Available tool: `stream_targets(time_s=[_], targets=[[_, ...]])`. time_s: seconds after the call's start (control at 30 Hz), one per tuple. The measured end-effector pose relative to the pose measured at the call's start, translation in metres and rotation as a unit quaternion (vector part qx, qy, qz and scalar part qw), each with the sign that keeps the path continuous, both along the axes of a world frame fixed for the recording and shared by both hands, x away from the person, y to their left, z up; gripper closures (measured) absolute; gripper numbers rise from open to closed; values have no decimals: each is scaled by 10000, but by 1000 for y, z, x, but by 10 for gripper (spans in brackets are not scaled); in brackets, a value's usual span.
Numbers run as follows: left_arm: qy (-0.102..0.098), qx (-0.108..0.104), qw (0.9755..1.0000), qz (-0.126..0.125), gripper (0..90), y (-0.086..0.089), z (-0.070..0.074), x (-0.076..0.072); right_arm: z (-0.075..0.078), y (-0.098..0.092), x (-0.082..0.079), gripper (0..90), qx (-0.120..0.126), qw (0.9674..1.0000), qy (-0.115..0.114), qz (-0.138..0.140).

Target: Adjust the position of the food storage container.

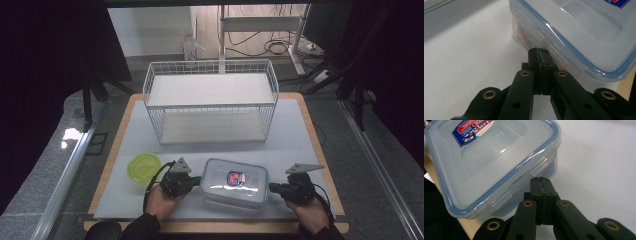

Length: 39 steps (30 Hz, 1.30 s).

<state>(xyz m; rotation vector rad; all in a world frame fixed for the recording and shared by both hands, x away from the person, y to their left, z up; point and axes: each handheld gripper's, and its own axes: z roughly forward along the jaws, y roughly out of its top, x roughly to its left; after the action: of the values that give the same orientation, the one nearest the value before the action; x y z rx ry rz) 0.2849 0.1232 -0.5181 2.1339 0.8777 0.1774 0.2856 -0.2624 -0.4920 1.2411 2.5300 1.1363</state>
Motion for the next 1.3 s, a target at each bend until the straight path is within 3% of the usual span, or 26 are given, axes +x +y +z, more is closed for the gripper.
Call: stream_targets(time_s=[0.23, 0.43, 0.6, 0.77, 0.83, 0.97, 1.07, 1.23, 1.3], targets=[[8, 125, 9995, 284, 898, 15, 1, 1, 0, 21, 19, 900, -63, 9998, -10, 193], [-7, 285, 9976, 632, 899, 29, 3, 1, -1, 44, 36, 900, -160, 9991, 51, 398], [-11, 295, 9972, 689, 899, 35, 2, 1, -2, 54, 45, 900, -251, 9989, -21, 387], [-23, 269, 9975, 661, 880, 36, 2, 1, -3, 55, 43, 900, -246, 9988, -104, 412], [-59, 223, 9974, 683, 842, 40, 3, -1, -2, 53, 39, 892, -292, 9982, -241, 461], [-198, 196, 9971, 708, 742, 46, 5, -4, 2, 48, 35, 820, -410, 9971, -476, 419], [-400, 162, 9970, 639, 639, 52, 7, -10, 5, 36, 30, 704, -385, 9964, -712, 254], [-518, 276, 9964, 606, 495, 56, 6, -14, 5, 26, 26, 534, -265, 9965, -796, 70], [-545, 324, 9960, 631, 483, 57, 5, -16, 4, 24, 25, 491, -269, 9965, -794, 45]])
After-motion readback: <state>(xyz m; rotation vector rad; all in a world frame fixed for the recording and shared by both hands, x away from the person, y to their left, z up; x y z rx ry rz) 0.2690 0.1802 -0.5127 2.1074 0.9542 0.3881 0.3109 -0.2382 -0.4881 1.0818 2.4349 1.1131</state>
